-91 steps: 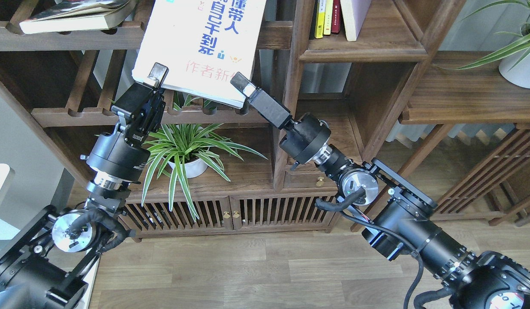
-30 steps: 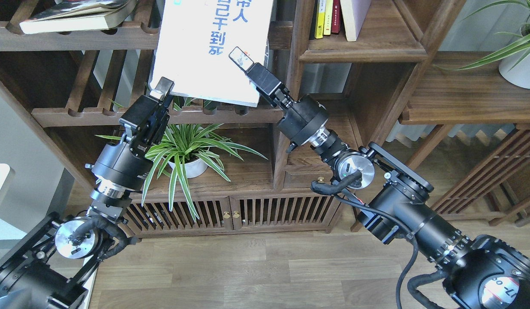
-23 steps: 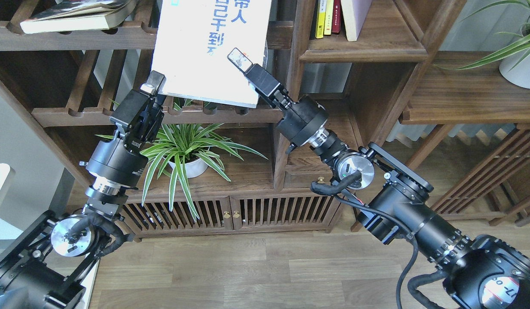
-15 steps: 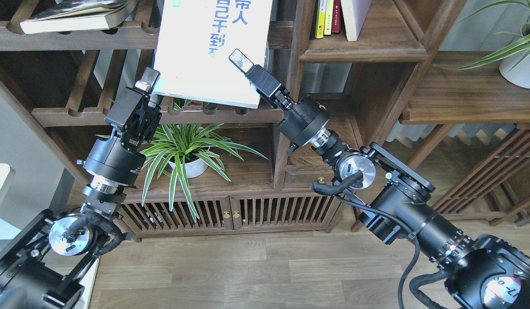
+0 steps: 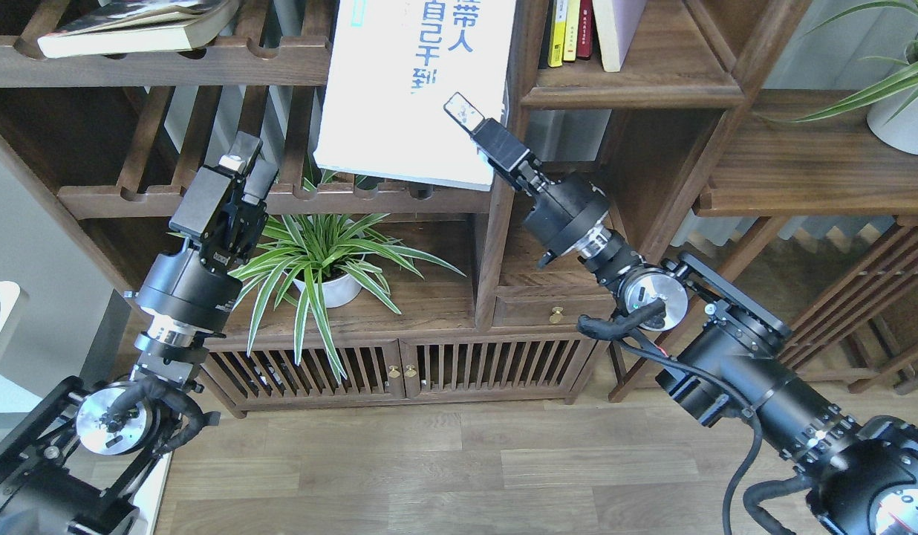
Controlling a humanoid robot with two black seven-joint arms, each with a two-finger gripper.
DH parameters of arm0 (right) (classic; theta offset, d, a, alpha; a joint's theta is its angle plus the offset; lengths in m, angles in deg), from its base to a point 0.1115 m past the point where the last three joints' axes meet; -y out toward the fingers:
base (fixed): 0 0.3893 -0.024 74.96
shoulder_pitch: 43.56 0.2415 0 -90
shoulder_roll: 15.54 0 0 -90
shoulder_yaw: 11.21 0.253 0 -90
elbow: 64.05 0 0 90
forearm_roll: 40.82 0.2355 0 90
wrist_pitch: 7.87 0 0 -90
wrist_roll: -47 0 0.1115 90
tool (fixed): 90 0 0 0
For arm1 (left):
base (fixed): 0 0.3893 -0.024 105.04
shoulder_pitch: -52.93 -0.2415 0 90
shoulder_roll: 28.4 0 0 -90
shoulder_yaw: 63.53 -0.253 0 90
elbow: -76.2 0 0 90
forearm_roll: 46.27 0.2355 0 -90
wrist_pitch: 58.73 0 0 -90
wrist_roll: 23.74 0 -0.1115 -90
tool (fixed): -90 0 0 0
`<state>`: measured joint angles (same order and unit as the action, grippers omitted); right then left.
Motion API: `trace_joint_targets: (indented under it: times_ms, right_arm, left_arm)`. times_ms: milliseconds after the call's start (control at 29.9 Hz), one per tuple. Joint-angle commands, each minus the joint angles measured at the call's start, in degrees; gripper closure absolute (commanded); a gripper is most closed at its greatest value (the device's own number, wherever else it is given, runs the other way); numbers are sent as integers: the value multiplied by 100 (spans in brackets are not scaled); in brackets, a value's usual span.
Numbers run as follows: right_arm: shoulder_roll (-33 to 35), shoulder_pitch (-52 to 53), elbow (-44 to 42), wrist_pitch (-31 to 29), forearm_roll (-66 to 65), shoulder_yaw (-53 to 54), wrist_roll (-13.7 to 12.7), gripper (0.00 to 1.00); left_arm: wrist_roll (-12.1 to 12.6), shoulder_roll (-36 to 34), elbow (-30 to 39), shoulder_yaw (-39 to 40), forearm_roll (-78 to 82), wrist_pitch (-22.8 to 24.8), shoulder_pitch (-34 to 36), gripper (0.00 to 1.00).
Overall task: Organize books on shelf
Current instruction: 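Grasp the white book with the right gripper and release the left, then carry the white book with the right gripper up to the top shelf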
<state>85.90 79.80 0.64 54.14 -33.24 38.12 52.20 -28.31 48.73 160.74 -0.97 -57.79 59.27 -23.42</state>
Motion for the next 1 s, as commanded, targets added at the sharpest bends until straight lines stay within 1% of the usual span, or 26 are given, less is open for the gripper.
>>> trace_joint_targets:
  times_ms: [0,267,702,969]
  right_arm:
    - [157,-207,122,0,15,68,16,95]
    - [561,-479,492,0,42,227,7,95]
    - [2028,-717,474,0,744,613,51,95]
    - [2477,-690,439,0,991,956,43,95]
  left_arm:
    - [0,-23,-26,72,1,0,-161,19]
    - [-9,-31,-201,151,-52,0,-214,15]
    - [-17,-58,-421,265,-61,0,-249,14]
    - [-26,-67,-430,274,-70,0,-266,14]
